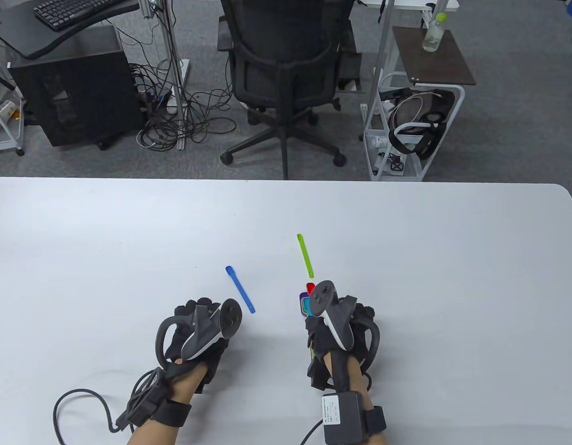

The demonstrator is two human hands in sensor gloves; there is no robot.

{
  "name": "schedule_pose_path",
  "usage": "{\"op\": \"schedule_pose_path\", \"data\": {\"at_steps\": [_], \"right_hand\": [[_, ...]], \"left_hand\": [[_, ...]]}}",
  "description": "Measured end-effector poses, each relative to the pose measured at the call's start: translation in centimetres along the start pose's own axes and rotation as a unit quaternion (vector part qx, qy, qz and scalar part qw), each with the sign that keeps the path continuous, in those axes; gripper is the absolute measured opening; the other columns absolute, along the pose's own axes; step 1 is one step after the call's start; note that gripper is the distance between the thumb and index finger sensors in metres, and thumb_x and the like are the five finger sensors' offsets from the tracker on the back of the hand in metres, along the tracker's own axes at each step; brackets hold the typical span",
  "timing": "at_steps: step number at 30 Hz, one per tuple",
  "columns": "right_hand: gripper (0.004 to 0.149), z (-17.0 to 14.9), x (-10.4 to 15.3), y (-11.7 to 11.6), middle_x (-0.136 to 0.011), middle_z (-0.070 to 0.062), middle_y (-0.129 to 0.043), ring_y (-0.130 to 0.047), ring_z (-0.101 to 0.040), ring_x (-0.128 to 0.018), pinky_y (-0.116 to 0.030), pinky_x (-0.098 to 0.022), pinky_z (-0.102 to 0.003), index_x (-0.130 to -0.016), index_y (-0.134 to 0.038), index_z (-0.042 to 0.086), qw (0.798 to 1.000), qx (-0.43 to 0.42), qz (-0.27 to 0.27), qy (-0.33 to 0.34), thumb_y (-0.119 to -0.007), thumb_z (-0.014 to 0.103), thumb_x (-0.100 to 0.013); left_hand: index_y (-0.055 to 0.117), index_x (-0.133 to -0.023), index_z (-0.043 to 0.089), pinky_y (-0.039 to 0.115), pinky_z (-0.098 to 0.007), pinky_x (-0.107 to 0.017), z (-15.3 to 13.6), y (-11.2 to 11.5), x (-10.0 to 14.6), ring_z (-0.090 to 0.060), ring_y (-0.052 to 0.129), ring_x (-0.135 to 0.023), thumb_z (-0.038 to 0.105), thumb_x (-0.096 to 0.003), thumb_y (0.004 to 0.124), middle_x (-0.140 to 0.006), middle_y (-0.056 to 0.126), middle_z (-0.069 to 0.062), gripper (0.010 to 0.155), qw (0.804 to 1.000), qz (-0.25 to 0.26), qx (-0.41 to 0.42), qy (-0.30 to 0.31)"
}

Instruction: Nest measuring spoons

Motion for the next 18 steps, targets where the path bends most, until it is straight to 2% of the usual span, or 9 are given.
{"op": "schedule_pose_path", "data": {"at_steps": [3,5,18], "right_hand": [[0.042,-0.1,0.0,-0.2,-0.081,0.002,-0.081,-0.076,-0.034,-0.079,-0.045,-0.076,-0.061,-0.060,-0.090,0.023,1.000,0.014,-0.001,-0.006,-0.085,0.052,-0.029],[0.042,-0.2,0.1,-0.3,-0.081,0.001,-0.081,-0.076,-0.034,-0.079,-0.044,-0.075,-0.061,-0.060,-0.090,0.022,1.000,-0.006,0.005,-0.006,-0.085,0.051,-0.030],[0.042,1.1,1.2,-1.4,-0.080,0.002,-0.081,-0.076,-0.034,-0.078,-0.045,-0.076,-0.061,-0.059,-0.090,0.023,0.999,0.049,0.002,0.011,-0.085,0.052,-0.030]], "left_hand": [[0.081,-0.088,0.016,0.066,-0.060,-0.066,0.3,-0.5,0.2,-0.039,0.084,-0.081,0.054,-0.0477,0.064,-0.089,0.081,-0.009,0.058,1.000,0.014,0.009,0.005],[0.081,-0.088,0.015,0.066,-0.060,-0.066,0.6,-0.4,0.1,-0.039,0.084,-0.080,0.054,-0.0476,0.064,-0.089,0.081,-0.009,0.058,1.000,0.011,0.008,0.008],[0.081,-0.088,0.015,0.065,-0.060,-0.066,-0.1,-0.1,-0.4,-0.039,0.083,-0.081,0.055,-0.0475,0.064,-0.090,0.081,-0.009,0.059,1.000,-0.001,0.002,-0.006]]}}
Point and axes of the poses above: the tracker on the back of each hand, its own z axis roughly to the thumb side, its own x axis roughly from the fingertips to the wrist, y = z × x, the point moved 1 cm from there along -x, roughly from the wrist to the fingertips
